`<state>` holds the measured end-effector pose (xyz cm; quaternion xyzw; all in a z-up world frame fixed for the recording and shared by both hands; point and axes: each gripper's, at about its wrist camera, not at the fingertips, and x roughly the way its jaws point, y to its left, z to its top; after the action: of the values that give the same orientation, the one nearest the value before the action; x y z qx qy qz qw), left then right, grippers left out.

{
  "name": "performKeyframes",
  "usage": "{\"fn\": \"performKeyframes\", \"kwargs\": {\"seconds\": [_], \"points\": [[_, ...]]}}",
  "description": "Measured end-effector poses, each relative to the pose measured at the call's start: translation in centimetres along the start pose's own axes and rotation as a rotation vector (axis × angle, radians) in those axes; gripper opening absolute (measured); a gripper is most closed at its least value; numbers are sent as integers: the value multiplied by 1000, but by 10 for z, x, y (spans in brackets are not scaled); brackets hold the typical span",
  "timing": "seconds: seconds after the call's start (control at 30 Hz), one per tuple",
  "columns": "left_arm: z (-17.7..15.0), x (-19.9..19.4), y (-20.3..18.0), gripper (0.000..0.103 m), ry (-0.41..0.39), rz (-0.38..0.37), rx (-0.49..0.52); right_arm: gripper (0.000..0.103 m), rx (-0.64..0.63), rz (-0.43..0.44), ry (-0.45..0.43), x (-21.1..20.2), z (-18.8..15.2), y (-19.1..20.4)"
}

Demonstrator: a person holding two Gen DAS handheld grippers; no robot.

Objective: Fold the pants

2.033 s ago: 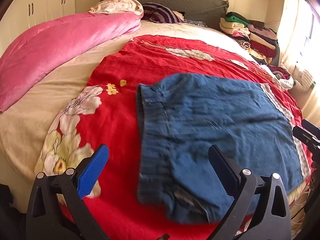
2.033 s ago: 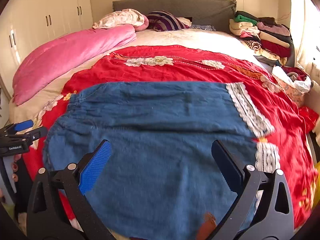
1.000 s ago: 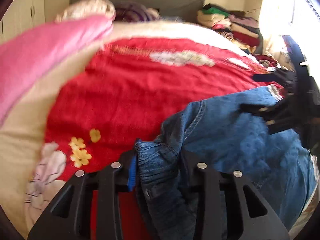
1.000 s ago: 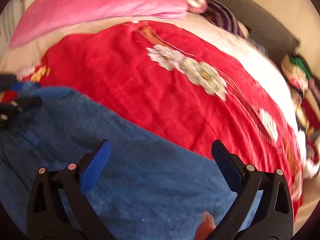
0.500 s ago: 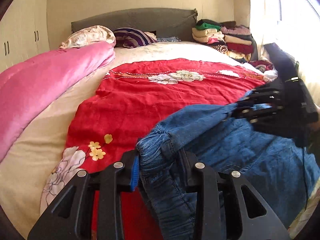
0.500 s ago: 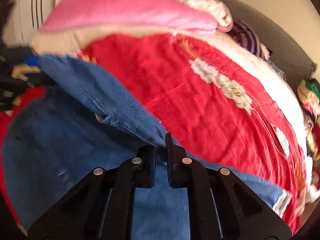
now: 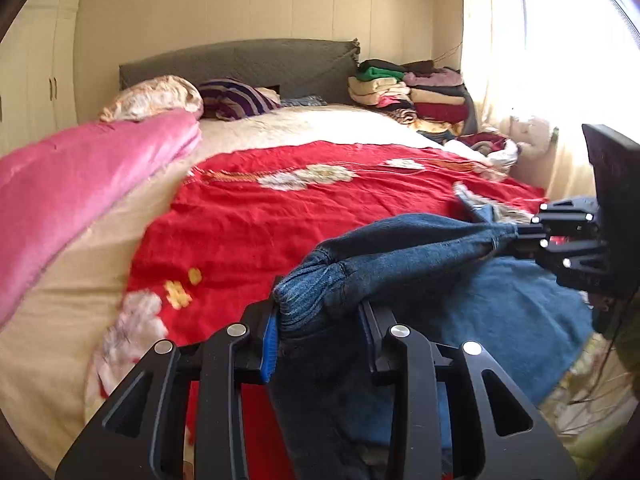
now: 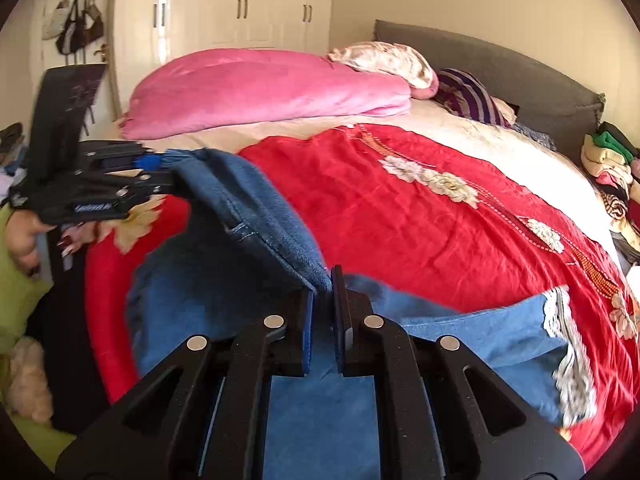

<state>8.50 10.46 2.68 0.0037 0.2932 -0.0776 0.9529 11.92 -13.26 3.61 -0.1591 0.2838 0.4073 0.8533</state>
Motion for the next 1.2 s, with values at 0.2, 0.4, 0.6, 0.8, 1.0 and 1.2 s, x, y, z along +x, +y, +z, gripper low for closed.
{"fn": "performKeyframes", "kwargs": {"seconds": [0.2, 0.4, 0.6, 0.8, 1.0, 1.2], "points": [[-31, -12, -2, 32, 75, -60, -26, 4, -16, 38, 30, -20, -28, 32], [-54, -10, 1, 34, 163, -67, -97, 4, 56, 28, 74, -20, -49, 55], [-63, -10, -8, 46, 263, 12, -75, 4, 87, 20, 130, -6, -70, 63], [-72, -32, 0, 50, 306, 25, -123, 4, 108, 52, 190, 10, -86, 61], [-71, -64, 24, 50, 267, 82, -214, 6, 88, 53, 195, 15, -88, 68], [-51, -76, 5, 48, 196, 49, -222, 9, 104, 78, 185, 12, -92, 66]]}}
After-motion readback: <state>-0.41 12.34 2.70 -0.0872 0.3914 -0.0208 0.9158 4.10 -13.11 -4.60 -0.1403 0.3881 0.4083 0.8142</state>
